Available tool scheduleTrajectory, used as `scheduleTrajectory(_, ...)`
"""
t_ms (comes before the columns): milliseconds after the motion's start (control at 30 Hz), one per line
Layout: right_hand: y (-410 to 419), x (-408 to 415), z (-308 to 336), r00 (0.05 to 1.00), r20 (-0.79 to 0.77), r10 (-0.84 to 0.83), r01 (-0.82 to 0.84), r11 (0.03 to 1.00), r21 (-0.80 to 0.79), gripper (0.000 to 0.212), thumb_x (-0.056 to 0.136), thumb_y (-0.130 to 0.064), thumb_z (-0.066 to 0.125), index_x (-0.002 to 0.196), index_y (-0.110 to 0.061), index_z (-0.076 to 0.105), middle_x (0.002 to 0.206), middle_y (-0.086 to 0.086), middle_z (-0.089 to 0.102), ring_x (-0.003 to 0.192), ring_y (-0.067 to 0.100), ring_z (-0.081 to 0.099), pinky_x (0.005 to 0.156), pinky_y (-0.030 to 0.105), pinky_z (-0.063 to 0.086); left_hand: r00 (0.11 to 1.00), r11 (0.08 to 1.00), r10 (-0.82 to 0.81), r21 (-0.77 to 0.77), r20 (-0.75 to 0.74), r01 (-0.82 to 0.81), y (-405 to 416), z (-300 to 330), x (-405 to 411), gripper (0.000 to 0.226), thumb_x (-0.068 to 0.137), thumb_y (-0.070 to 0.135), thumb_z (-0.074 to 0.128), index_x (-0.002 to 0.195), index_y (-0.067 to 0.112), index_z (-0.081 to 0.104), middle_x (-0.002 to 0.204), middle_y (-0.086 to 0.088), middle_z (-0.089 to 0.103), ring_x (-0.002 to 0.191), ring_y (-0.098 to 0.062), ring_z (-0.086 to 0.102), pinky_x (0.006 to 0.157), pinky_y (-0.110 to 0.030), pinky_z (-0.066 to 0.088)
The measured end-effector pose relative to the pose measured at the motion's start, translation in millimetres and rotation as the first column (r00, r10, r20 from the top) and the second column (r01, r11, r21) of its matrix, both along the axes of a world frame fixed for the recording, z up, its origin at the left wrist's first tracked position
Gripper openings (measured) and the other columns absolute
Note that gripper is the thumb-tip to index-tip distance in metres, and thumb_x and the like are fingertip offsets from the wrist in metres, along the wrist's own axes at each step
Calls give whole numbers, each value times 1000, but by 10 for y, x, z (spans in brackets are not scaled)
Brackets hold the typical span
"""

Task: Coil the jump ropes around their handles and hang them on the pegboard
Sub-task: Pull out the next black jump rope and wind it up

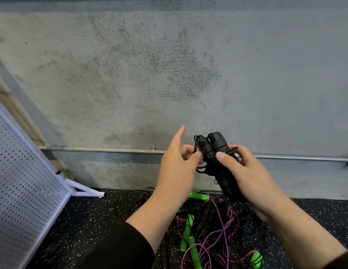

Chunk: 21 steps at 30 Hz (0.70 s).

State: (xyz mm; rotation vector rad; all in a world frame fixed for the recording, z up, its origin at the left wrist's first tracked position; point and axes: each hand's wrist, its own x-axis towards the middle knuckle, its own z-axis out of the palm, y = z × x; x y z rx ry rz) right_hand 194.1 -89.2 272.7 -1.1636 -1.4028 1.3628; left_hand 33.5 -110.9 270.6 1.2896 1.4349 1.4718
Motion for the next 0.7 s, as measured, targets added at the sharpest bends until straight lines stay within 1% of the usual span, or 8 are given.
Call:
scheduleTrajectory(100,11,23,6,999,53,-1,-1,999,38,20,90,-39,71,107,-34,61,88,12,76,71,25,71,57,32,49,993,1000,-17,-4,-113,16,9,29,-41,50,100,10,57,145,32,53,97,-1,68,75,-3,60,77,-16,49)
scheduleTrajectory(167,17,34,10,995,96,14,-20,998,60,21,89,-37,72,106,-35,60,85,10,76,71,25,70,58,31,48,993,1000,-28,2,-116,28,24,54,-79,33,101,19,56,129,33,67,96,5,72,81,-6,66,83,-29,56)
scheduleTrajectory(233,27,42,0,989,143,31,-42,996,74,22,90,-37,72,107,-36,58,83,6,76,71,25,71,57,30,48,990,999,-37,5,-134,38,24,73,-99,18,101,20,57,106,28,72,86,5,74,80,-13,69,80,-40,58)
scheduleTrajectory(300,41,51,0,981,195,26,-45,995,91,24,89,-37,73,108,-37,57,82,3,77,73,28,73,57,28,49,974,1000,-4,19,-225,8,29,50,-107,16,100,19,61,94,27,72,83,6,72,78,-11,67,78,-38,56)
scheduleTrajectory(400,69,90,14,968,252,-11,-19,993,116,31,88,-37,75,112,-35,56,82,1,76,73,27,73,55,25,51,888,988,124,139,-442,-69,12,73,-122,15,95,19,70,102,29,79,94,14,60,88,-4,58,80,-16,45)
scheduleTrajectory(500,72,92,9,963,269,-4,-28,993,115,30,87,-37,75,111,-33,56,80,-1,76,72,27,72,56,27,52,887,976,123,216,-445,-27,7,108,-128,14,94,15,70,99,22,80,89,12,61,86,-4,58,78,-15,42)
scheduleTrajectory(600,55,25,-35,942,335,24,-83,983,162,33,84,-39,79,108,-33,58,81,-7,76,69,10,70,62,19,50,877,956,104,289,-469,42,-36,79,-26,13,93,10,69,97,15,80,89,8,69,88,-4,63,81,-20,48)
scheduleTrajectory(700,41,-14,-68,898,434,72,-169,968,188,37,82,-47,78,111,-40,57,88,-15,74,74,-1,67,69,19,51,922,976,63,218,-383,25,-24,66,19,15,93,8,69,99,16,81,89,10,70,89,-3,64,78,-13,46)
